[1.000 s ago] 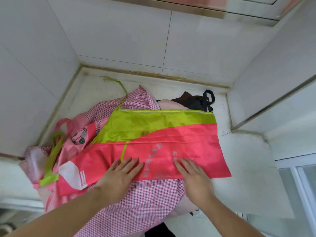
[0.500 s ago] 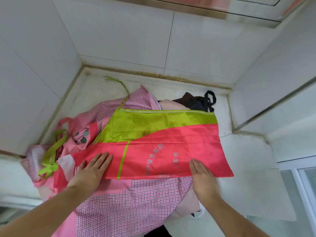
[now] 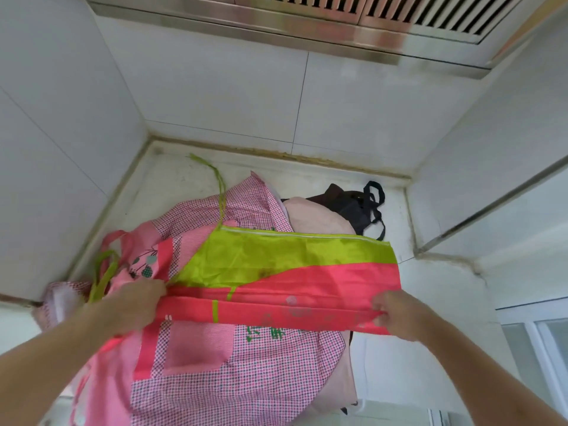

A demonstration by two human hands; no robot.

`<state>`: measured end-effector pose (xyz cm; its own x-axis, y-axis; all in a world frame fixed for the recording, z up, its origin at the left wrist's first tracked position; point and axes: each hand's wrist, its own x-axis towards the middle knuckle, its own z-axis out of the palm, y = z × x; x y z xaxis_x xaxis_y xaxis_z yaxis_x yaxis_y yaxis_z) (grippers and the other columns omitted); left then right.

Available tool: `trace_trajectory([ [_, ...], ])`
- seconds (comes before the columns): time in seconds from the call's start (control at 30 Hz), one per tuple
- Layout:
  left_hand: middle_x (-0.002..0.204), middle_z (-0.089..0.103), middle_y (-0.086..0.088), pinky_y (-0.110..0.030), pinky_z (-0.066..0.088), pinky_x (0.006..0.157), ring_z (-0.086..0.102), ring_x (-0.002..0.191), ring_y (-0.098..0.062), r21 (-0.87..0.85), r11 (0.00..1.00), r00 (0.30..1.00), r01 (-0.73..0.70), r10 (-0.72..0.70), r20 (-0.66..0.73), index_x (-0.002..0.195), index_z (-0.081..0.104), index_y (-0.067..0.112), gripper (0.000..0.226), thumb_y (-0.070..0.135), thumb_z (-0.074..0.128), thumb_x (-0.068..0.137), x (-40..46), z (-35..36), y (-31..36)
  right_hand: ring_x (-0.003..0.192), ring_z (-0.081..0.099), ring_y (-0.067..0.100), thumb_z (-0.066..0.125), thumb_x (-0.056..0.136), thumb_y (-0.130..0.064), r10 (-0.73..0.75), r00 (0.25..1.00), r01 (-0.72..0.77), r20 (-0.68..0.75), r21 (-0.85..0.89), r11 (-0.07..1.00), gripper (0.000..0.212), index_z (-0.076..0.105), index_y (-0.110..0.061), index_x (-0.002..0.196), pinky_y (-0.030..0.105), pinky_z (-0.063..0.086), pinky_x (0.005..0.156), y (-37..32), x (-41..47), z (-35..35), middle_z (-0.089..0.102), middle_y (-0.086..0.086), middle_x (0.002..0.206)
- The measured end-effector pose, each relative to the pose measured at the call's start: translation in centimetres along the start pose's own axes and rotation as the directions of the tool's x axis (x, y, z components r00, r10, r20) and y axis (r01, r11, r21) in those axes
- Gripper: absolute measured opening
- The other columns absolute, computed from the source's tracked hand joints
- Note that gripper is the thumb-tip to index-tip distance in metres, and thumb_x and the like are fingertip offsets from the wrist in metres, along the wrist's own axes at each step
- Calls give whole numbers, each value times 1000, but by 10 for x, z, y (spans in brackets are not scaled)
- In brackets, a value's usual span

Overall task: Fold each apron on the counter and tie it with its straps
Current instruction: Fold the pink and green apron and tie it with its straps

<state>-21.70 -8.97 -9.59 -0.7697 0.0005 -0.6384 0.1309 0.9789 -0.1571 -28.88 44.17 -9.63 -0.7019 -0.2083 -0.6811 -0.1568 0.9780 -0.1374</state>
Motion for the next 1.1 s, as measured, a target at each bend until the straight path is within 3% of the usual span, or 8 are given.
trace_trajectory([
  [0.13, 121, 69, 7, -22, 49, 97, 66, 116, -10, 158, 986, 996, 54, -64, 64, 121, 60, 26, 29, 17, 44, 99, 8, -32, -23, 95, 56, 13, 66, 89, -27, 45, 998, -40, 36, -135, 990, 28, 61, -47, 71, 24, 39, 76, 31, 10, -28, 43, -19, 80],
  [0.23, 118, 69, 7, -26, 54, 95, 69, 113, -12, 181, 962, 972, 202, -174, -159, 125, 59, 30, 31, 19, 45, 99, 32, -67, -24, 110, 64, 23, 61, 96, -20, 67, 985, -73, -158, -35, 997, 19, 70, -37, 93, 31, 44, 88, 33, 29, -49, 64, -14, 98],
  [0.43, 105, 64, -10, -44, 43, 103, 62, 108, -34, -14, 967, 850, 255, -231, -473, 109, 66, 11, 38, 13, 65, 71, 70, -103, -3, 85, 65, 30, 57, 97, -13, 51, 833, -93, -551, -48, 995, 15, 71, -19, 96, 37, 42, 72, 15, 74, -83, 67, 4, 87],
  [0.6, 119, 64, -16, -57, 58, 89, 63, 108, -40, -111, 973, 817, -204, 107, -566, 123, 66, 8, 63, -4, 75, 62, 93, -83, 53, 74, 62, 34, 72, 77, -1, -44, 737, -65, -674, -135, 989, 16, 73, -17, 79, 43, 45, 78, -1, 108, -79, 64, 4, 71],
  [0.73, 157, 38, -4, -51, 51, 110, 41, 144, -26, -181, 891, 843, -416, 303, -445, 156, 40, 25, 64, 22, 62, 96, 96, -56, 109, 119, 55, 41, 68, 67, -3, 59, 684, -168, -727, -78, 983, 54, 66, -5, 121, 53, 40, 106, -34, 107, -62, 62, 18, 123],
  [0.93, 169, -29, 11, -73, 0, 121, -26, 157, -24, -285, 949, 984, -132, 90, -156, 154, -31, 50, 69, 69, 4, 98, 110, -20, 136, 160, 3, 27, 37, 105, -36, -300, 851, 260, -430, -150, 954, 66, 9, -40, 164, 55, 8, 129, -134, 86, 18, 4, 1, 173],
  [1.0, 163, -42, 12, -75, -3, 120, -33, 154, -24, -250, 968, 995, -11, -13, -96, 147, -42, 50, 70, 71, 6, 100, 116, -15, 119, 159, -20, 19, 16, 108, -53, -146, 918, 129, -368, -71, 989, 63, -19, -47, 160, 55, -7, 128, -116, 98, 38, -25, -11, 171],
  [1.1, 165, -40, 9, -74, 4, 122, -26, 158, -27, -214, 974, 992, 80, -100, -81, 149, -41, 44, 74, 68, 10, 102, 120, -12, 96, 159, -22, 20, 10, 105, -60, 134, 906, -141, -401, 10, 990, 67, -21, -42, 161, 56, -8, 128, -80, 112, 42, -25, -9, 171],
])
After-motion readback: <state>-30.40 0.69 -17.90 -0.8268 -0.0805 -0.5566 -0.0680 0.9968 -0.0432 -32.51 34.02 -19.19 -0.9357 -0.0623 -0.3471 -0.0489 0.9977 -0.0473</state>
